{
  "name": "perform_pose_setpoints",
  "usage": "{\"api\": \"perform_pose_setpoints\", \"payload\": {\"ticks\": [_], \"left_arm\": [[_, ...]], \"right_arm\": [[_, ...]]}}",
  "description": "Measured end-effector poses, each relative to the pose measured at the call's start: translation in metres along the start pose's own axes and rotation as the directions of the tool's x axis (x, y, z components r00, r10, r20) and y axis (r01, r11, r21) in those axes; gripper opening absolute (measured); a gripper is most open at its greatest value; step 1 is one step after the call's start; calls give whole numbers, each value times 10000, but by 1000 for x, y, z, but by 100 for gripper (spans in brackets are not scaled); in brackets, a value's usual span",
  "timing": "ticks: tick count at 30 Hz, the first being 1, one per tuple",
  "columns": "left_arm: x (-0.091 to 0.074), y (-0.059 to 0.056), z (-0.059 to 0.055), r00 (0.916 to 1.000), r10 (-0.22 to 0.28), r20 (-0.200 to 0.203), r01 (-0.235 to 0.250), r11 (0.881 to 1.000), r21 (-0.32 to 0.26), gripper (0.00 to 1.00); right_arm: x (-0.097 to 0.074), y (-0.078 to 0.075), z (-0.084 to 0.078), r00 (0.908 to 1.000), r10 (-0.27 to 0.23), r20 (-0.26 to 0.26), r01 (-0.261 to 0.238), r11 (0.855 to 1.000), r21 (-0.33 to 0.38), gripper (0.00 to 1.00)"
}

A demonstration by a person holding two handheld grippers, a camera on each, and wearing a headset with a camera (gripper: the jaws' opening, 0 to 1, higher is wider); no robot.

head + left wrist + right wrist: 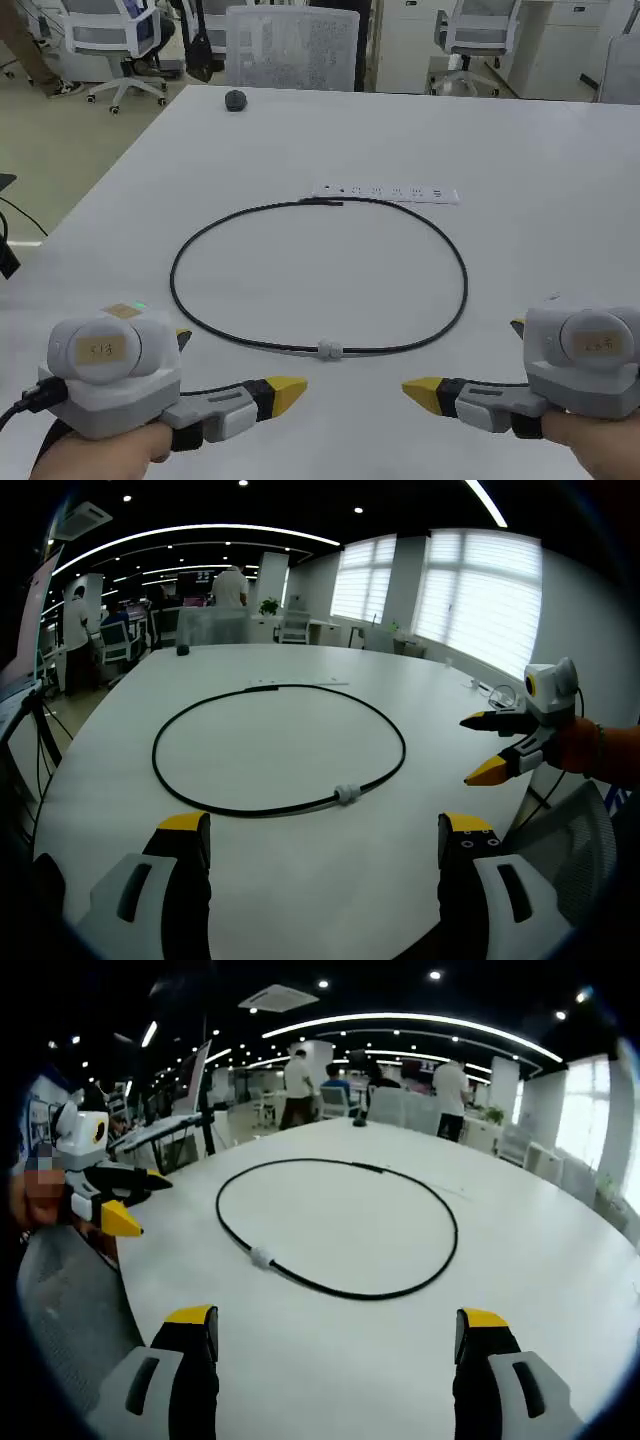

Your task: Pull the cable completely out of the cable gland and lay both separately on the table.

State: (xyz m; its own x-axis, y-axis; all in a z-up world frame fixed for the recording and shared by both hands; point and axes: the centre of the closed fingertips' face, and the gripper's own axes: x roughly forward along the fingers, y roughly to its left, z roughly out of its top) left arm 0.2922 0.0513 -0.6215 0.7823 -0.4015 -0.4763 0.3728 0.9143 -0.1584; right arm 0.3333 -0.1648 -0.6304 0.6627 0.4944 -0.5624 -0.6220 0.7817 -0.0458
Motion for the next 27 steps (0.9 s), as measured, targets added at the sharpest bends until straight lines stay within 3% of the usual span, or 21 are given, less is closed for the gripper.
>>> {"api": "perform_pose_setpoints", "payload": {"ticks": [27], "left_arm": [[-1,-5,-5,9999,-131,-23,131,9999,31,94]], "right_arm": [[-2,2,-7,10000,-19,-62,19,10000,-14,99]]}}
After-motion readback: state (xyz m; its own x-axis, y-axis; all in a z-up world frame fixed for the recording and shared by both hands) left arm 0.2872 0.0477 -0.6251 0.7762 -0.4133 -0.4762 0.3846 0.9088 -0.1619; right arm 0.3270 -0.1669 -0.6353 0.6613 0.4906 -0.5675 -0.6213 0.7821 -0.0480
